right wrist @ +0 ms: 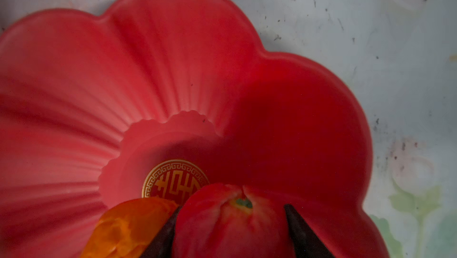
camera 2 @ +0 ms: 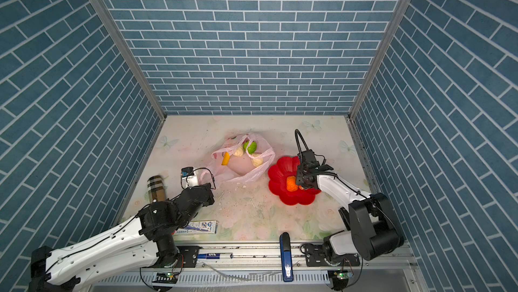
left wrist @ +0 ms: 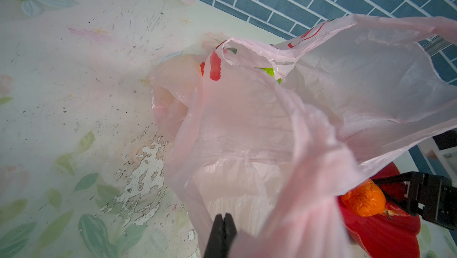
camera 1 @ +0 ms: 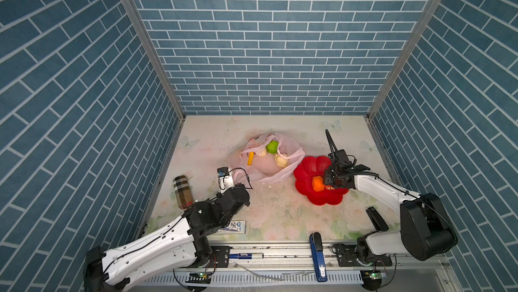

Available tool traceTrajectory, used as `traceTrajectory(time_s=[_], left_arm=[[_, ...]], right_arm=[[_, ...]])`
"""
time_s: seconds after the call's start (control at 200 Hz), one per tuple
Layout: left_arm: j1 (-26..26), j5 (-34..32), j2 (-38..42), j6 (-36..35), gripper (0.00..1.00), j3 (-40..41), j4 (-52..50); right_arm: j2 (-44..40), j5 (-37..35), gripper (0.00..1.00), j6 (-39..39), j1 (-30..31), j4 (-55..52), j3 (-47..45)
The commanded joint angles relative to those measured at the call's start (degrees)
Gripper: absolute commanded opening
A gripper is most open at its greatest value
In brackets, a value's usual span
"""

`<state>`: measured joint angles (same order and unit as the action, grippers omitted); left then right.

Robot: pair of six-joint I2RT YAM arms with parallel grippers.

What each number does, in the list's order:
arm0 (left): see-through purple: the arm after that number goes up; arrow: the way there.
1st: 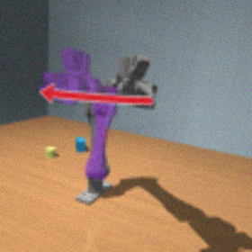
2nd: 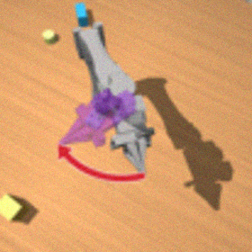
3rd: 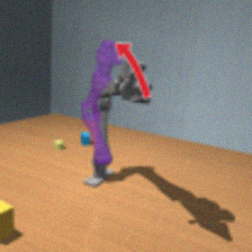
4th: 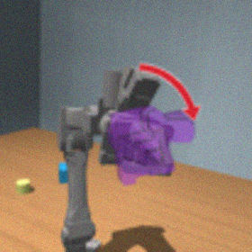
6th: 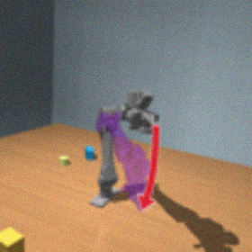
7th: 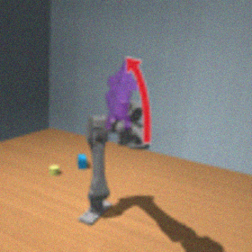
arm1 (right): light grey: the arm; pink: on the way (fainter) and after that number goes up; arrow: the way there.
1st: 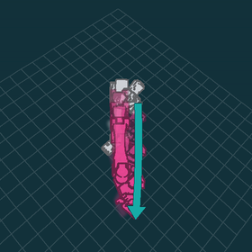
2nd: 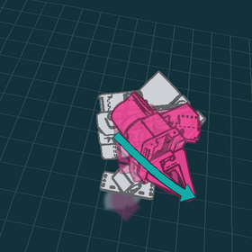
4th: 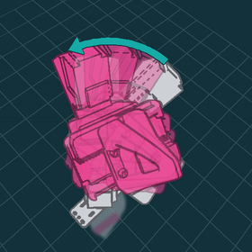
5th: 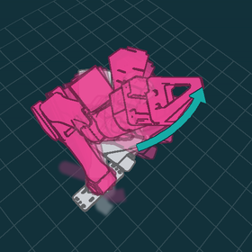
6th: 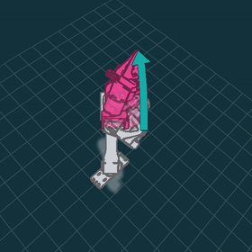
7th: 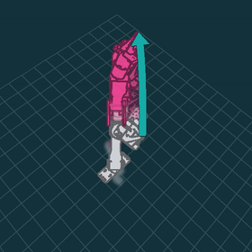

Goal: Take fruits out of the plastic bag
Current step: Place the fruit on the plate.

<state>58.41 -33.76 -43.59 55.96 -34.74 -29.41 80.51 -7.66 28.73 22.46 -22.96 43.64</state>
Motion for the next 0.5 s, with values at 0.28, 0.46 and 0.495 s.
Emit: traceTrajectory(time_s=[0.28,0.46,0.495], left_arm=[[0.2,-0.6,0.6,0.5,0.0,1.3,-1.2],[0.2,-0.5,0.5,0.6,0.0,1.4,-1.1],[0.1,-0.5,0.5,0.6,0.0,1.5,-1.0]], right_arm=[[3.7,0.8,0.48,2.7,-0.2,3.2,-1.6],[3.3,0.7,0.55,2.6,-0.2,2.9,-1.5],[3.0,0.7,0.57,2.4,-0.2,2.9,-1.5]])
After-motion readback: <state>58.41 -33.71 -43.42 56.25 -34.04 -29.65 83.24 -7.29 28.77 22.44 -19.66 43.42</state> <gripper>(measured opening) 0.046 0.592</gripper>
